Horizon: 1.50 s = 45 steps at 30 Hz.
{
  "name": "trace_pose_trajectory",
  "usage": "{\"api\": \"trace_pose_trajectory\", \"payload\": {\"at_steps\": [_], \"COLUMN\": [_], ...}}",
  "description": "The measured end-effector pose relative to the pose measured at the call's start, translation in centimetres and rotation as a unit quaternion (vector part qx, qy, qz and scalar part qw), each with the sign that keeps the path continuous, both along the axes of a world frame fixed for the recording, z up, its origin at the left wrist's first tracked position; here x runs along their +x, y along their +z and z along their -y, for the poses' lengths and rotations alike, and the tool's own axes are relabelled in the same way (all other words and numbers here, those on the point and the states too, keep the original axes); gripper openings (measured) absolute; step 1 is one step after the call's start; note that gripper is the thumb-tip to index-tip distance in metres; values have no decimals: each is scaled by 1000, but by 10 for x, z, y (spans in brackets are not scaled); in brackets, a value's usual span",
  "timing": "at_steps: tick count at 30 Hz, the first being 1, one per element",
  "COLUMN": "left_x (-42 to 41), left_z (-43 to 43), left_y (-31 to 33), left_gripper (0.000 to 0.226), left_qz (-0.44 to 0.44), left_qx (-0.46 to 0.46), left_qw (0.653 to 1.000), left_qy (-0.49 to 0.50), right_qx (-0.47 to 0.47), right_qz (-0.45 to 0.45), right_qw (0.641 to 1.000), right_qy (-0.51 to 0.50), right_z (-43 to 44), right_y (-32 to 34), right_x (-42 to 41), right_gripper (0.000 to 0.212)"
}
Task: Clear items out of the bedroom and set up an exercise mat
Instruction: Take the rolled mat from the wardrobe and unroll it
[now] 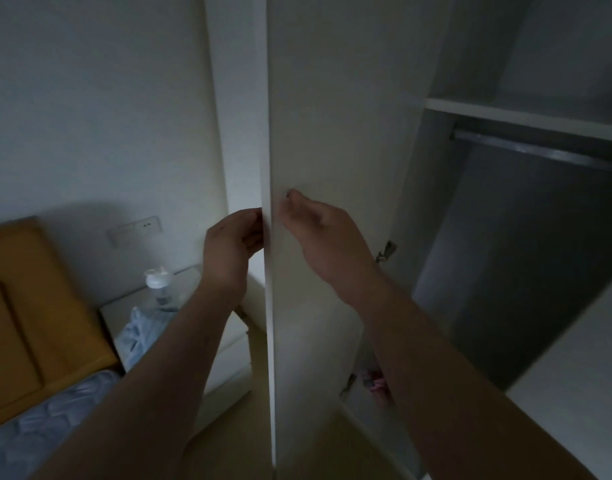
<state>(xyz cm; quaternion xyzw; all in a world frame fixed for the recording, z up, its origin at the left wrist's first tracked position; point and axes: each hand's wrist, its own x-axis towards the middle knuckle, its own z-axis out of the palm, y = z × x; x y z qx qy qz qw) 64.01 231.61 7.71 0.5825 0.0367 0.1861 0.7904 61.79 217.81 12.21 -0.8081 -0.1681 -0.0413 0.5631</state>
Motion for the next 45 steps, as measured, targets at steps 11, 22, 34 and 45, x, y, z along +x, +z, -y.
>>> {"api": "trace_pose_trajectory", "payload": {"at_steps": [11, 22, 34, 45], "left_x": [3, 17, 55, 48], "left_z": [-2, 155, 361, 378], "left_y": [-26, -13, 10, 23], "left_gripper": [26, 23, 47, 61], "left_qz": [105, 201, 48, 63], "left_qx": [188, 231, 142, 168], "left_qw": [966, 946, 830, 789], "left_qy": [143, -108, -537, -588], "right_qx": [26, 197, 51, 14], "right_qz": [-3, 58, 46, 16], "right_qw": [1000, 912, 760, 788], "right_qy": [-13, -356, -647, -616], "right_z": [-20, 149, 336, 360], "right_y": [-9, -31, -11, 2], "right_x": [28, 21, -25, 0], "right_gripper": [50, 20, 41, 19]}}
